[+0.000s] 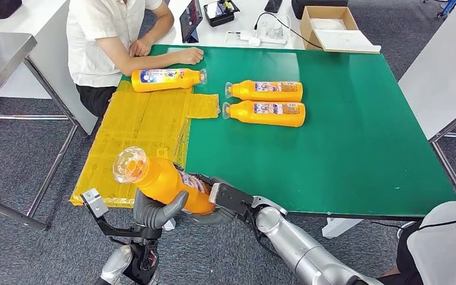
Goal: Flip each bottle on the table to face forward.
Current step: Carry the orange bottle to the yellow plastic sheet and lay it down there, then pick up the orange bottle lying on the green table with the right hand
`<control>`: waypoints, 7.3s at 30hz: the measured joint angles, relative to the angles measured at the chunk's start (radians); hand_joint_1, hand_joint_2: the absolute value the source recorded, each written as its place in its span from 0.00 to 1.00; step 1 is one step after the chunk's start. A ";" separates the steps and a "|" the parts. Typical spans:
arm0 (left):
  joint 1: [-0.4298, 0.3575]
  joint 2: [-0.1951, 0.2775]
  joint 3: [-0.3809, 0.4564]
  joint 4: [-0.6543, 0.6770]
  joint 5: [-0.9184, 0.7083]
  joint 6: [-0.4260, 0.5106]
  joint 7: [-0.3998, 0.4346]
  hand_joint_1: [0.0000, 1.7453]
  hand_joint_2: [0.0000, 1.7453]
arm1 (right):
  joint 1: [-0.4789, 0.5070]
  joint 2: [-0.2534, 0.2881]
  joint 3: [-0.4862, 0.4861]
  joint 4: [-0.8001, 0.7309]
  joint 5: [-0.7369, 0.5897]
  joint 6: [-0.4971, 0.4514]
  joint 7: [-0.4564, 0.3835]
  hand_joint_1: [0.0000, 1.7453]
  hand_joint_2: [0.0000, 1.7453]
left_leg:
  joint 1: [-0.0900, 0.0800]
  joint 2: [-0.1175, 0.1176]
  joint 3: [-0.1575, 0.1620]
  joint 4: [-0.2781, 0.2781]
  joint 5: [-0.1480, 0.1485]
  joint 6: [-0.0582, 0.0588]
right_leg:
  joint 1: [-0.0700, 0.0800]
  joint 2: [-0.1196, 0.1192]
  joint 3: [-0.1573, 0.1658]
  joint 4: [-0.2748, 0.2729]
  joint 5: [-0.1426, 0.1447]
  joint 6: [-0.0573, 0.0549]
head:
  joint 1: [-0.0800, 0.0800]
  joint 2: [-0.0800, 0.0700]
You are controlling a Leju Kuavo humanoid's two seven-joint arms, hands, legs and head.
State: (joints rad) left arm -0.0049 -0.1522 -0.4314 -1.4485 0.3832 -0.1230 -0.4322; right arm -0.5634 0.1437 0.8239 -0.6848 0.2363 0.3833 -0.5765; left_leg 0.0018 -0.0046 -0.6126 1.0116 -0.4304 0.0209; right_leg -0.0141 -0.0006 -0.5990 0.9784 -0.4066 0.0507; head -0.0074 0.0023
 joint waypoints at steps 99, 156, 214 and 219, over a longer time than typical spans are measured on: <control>-0.491 0.044 0.274 0.633 -0.895 -0.034 -0.078 0.00 1.00 | 0.331 -0.056 0.074 -0.576 -0.054 -0.295 -0.124 0.00 0.00 | 0.000 -0.002 -0.001 0.000 0.002 -0.001 | 0.000 -0.001 0.000 0.001 0.000 0.000 | 0.000 0.000; 0.150 0.047 0.067 -0.230 -0.467 0.403 -0.048 0.00 1.00 | 0.293 -0.315 -0.491 -0.350 0.721 -0.805 0.191 0.00 1.00 | 0.000 -0.001 0.000 0.000 0.000 0.001 | 0.000 -0.001 0.002 -0.001 0.001 0.001 | 0.000 0.000; 0.087 0.026 0.000 -0.116 -0.549 0.362 0.088 0.00 1.00 | -0.116 -0.111 -0.263 0.225 0.821 -0.405 0.623 0.92 1.00 | 0.000 0.000 0.009 0.000 0.000 0.001 | 0.000 0.000 0.008 -0.001 0.000 0.000 | 0.000 0.000; 0.079 0.026 0.000 -0.111 -0.543 0.348 0.087 0.00 1.00 | -0.118 -0.124 -0.277 0.246 0.775 -0.399 0.588 1.00 1.00 | 0.000 -0.001 0.012 0.000 0.000 0.001 | 0.000 0.000 0.011 -0.002 0.000 0.000 | 0.000 0.000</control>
State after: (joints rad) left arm 0.0745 -0.1262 -0.4318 -1.5594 -0.1597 0.2249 -0.3455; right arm -0.6809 0.0199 0.5465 -0.4389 1.0108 -0.0159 0.0115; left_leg 0.0016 -0.0051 -0.6006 1.0116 -0.4307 0.0220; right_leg -0.0142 -0.0010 -0.5880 0.9769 -0.4066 0.0508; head -0.0072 0.0023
